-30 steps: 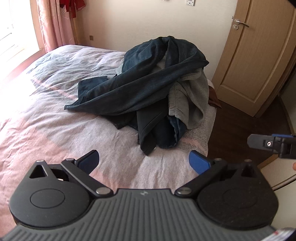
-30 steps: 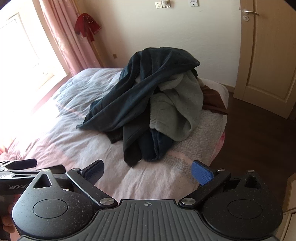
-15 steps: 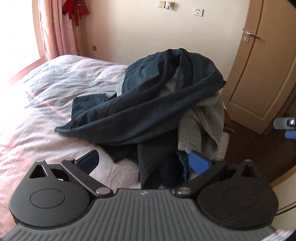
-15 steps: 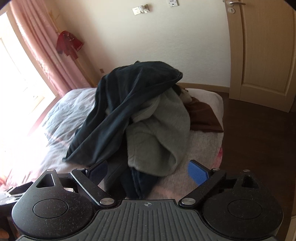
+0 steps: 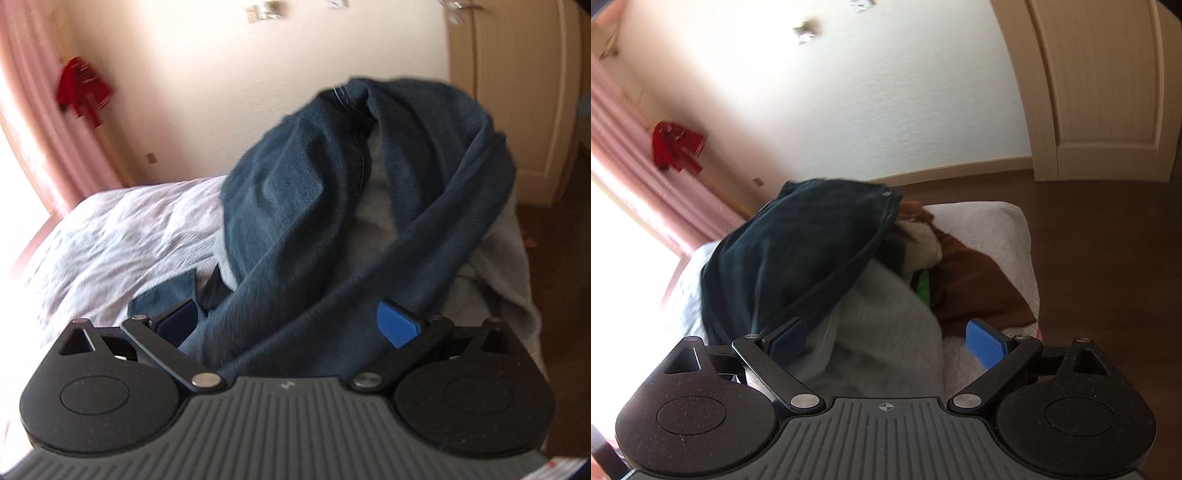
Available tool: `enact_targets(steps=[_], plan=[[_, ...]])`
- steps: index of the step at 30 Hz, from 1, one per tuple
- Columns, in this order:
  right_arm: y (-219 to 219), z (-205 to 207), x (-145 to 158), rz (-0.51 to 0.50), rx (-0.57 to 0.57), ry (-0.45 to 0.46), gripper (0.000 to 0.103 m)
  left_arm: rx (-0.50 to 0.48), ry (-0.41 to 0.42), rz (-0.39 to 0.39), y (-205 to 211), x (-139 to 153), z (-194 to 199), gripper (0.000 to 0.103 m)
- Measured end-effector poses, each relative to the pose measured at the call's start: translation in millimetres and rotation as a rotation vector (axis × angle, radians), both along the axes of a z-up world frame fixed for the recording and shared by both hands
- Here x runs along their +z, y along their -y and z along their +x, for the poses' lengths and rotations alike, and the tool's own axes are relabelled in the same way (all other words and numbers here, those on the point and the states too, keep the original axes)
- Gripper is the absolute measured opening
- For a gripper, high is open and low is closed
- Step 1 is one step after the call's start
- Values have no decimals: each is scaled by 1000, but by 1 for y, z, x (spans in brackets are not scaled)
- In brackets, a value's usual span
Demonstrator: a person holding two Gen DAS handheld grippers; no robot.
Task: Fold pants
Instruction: 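Grasp the dark blue jeans with both grippers and lift them from the heap, then carry the jeans with both grippers and lay them on open bedspread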
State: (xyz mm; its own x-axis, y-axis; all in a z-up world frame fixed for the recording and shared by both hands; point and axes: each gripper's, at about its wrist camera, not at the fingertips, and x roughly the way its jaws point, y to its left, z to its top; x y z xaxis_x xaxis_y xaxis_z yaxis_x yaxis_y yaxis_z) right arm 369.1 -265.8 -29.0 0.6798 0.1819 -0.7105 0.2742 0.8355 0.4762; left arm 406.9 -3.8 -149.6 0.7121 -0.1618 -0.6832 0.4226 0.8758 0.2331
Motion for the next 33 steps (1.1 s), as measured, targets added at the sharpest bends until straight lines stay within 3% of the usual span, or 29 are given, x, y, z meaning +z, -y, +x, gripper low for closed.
enact_targets(steps=[5,9,11,13,14,16,19,25,27,31,33], plan=[[25,33,-16,36,-37,-23,92,-114,-81,13,4,-35,38,102],[38,55,-29,109,-69,-33,92,-175,-107,-7,5,-52,43,102],[41,63,-34,142,-84,-21,92,-192,-124,-22,4,-58,45,91],[42,71,-38,163,-96,-10,92,-212,-172,-71,0,-61,48,56],[41,74,-40,167,-97,-3,92,-213,-190,-96,-3,-61,50,48],[38,80,-41,167,-87,1,92,-179,-199,-123,-10,-58,53,16],[32,91,-42,175,-68,8,92,-78,-202,-236,-32,-43,59,9],[28,115,-49,256,-88,29,90,127,-134,-509,-85,-12,55,9],[28,128,-59,259,-113,-21,74,165,-125,-546,-90,-4,66,8],[35,142,-88,393,-174,-95,60,192,-94,-566,-81,11,65,8],[38,141,-90,475,-185,-69,0,200,-80,-560,-80,15,64,8]])
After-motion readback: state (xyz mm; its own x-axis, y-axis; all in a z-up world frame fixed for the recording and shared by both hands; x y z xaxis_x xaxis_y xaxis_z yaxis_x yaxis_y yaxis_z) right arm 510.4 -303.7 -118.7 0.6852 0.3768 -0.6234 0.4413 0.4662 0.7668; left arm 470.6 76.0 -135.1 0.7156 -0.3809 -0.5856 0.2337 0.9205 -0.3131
